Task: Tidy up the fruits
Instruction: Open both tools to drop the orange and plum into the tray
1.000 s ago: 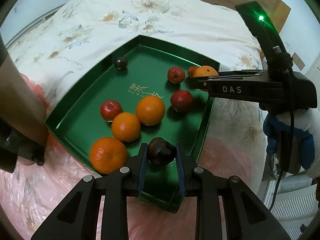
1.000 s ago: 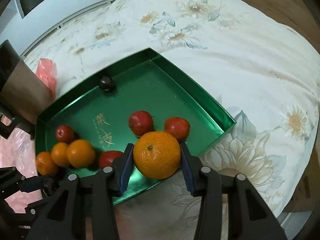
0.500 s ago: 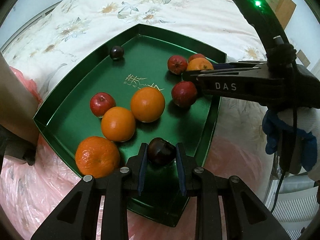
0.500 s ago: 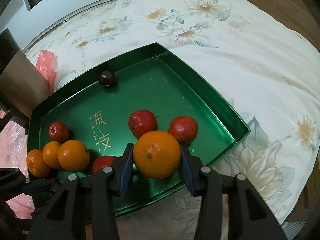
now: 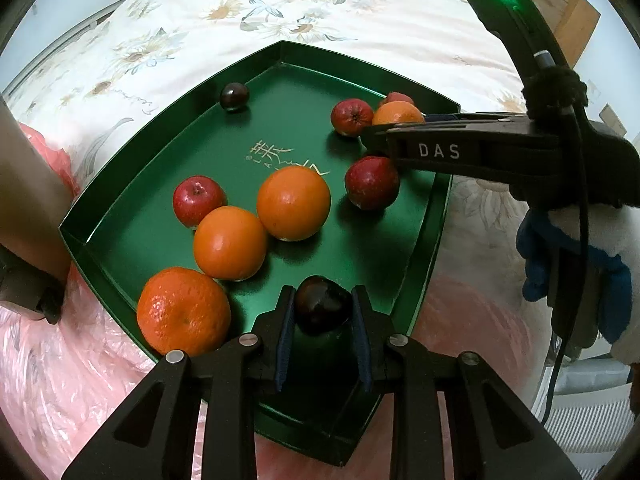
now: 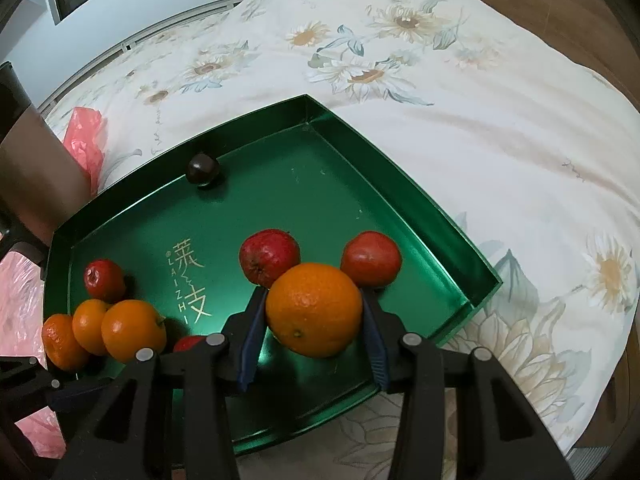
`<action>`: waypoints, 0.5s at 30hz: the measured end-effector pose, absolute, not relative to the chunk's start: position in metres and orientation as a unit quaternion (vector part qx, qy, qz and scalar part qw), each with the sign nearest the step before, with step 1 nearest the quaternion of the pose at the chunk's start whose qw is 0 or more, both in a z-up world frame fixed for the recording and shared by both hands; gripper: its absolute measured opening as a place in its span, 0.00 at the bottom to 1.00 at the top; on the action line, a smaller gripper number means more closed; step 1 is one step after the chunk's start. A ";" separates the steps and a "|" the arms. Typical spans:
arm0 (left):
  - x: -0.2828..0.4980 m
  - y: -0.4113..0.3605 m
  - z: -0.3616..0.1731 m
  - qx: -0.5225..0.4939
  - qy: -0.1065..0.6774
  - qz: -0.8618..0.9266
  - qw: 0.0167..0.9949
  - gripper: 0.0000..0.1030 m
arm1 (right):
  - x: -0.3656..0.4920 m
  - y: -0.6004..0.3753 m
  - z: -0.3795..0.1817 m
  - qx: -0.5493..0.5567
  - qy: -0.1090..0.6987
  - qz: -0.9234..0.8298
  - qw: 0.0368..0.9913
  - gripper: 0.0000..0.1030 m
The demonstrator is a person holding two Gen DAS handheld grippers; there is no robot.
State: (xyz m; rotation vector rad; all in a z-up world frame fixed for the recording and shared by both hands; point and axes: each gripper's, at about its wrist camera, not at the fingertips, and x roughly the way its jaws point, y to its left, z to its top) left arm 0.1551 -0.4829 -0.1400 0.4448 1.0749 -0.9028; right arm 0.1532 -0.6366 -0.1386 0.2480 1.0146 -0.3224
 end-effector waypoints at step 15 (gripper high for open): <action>0.146 -0.466 -0.119 0.196 0.457 -0.412 0.763 0.41 | 0.148 -0.620 -0.127 0.094 0.471 -0.176 0.859 1.00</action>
